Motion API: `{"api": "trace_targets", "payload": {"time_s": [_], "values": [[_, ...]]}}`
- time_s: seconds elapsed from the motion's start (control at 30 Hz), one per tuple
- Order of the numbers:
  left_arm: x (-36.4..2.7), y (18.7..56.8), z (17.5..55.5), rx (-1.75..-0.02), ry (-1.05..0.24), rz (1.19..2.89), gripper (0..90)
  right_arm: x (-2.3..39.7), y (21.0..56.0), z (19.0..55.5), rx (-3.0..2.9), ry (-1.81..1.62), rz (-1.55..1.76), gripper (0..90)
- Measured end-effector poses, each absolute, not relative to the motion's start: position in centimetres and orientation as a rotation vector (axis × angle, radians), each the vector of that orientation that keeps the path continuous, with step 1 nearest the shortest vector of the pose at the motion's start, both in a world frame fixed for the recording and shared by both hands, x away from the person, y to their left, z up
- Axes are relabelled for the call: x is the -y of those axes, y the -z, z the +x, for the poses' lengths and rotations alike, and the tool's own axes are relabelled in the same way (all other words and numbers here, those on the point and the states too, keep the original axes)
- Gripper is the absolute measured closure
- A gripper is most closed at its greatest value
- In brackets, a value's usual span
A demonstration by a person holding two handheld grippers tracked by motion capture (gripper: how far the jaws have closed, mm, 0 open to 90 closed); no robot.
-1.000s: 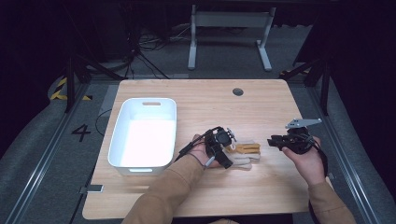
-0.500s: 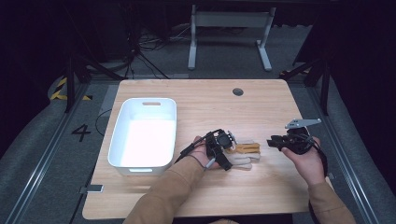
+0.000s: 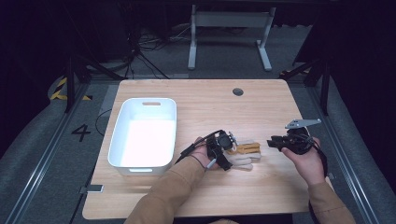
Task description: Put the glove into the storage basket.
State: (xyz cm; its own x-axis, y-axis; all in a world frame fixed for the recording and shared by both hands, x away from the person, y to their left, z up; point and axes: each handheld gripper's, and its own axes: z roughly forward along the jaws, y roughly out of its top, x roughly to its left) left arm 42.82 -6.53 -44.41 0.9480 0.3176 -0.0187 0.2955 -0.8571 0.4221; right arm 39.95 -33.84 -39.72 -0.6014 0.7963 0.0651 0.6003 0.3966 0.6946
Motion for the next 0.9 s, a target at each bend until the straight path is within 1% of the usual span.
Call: {"api": "trace_targets", "payload": {"time_s": [0.13, 0.2, 0.23, 0.27, 0.3, 0.37, 0.4, 0.43, 0.63, 0.8, 0.9], "values": [[6.7, 44.2, 42.5, -0.455, -0.081, 2.66, 33.0, 34.0, 39.8, 40.0, -2.378, -1.03, 1.235, 67.5], [6.8, 44.0, 42.3, -0.423, -0.078, 2.663, 39.9, 34.0, 39.8, 40.0, -2.376, -1.031, 1.239, 67.5], [6.8, 44.0, 42.1, -0.418, -0.076, 2.664, 48.2, 34.1, 39.8, 40.0, -2.375, -1.029, 1.239, 67.5], [6.9, 43.9, 41.9, -0.414, -0.069, 2.669, 48.2, 34.1, 39.8, 40.0, -2.375, -1.029, 1.239, 67.5], [6.9, 43.9, 41.7, -0.394, -0.071, 2.667, 55.2, 34.1, 39.8, 40.0, -2.373, -1.033, 1.241, 67.5], [6.9, 43.8, 41.6, -0.389, -0.073, 2.667, 61.7, 34.1, 39.8, 39.9, -2.372, -1.033, 1.241, 67.5], [6.9, 43.8, 41.6, -0.397, -0.081, 2.665, 61.7, 34.1, 39.8, 39.9, -2.372, -1.033, 1.241, 67.5], [6.8, 43.8, 41.6, -0.403, -0.092, 2.658, 66.0, 34.1, 39.8, 39.9, -2.372, -1.033, 1.241, 67.5], [6.7, 43.8, 41.5, -0.421, -0.099, 2.653, 70.5, 34.2, 39.7, 39.9, -2.372, -1.033, 1.242, 67.5], [6.8, 43.6, 41.6, -0.458, -0.075, 2.656, 71.4, 34.3, 39.7, 40.0, -2.368, -1.037, 1.245, 67.5], [6.6, 42.8, 41.7, -0.504, -0.075, 2.643, 71.6, 34.6, 39.7, 40.0, -2.358, -1.043, 1.255, 67.6]]}}
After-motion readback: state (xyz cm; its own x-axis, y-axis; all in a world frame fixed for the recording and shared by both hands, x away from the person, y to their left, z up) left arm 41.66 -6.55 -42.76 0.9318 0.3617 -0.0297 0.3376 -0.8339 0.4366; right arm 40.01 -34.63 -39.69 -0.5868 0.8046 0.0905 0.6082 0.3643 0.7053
